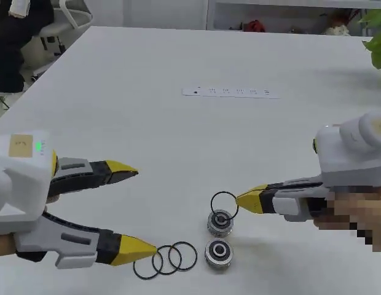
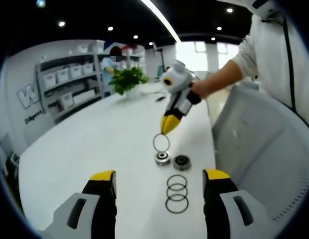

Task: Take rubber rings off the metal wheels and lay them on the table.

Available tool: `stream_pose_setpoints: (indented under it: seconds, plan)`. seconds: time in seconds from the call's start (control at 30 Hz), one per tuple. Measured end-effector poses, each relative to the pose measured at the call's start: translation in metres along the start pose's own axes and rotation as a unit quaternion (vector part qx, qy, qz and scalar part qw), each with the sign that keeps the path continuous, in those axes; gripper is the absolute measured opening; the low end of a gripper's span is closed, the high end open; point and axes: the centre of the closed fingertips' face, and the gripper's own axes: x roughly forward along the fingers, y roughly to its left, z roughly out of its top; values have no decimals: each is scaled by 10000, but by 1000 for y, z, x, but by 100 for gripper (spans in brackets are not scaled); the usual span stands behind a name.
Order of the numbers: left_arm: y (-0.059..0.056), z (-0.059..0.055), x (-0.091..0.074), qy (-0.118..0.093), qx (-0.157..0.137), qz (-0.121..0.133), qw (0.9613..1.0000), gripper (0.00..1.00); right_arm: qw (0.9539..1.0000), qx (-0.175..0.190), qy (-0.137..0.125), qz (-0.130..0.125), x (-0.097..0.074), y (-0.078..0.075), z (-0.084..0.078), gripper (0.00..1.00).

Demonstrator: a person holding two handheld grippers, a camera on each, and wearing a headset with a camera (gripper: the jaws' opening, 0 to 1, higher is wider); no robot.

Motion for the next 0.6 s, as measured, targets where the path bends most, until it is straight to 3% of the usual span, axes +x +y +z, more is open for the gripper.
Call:
stream_pose_setpoints:
  seconds: [0.6]
  plan:
    - [-10, -24, -14, -12, -344, 187, 9992, 80, 9979, -379, -61, 521, 25, 51, 25, 0]
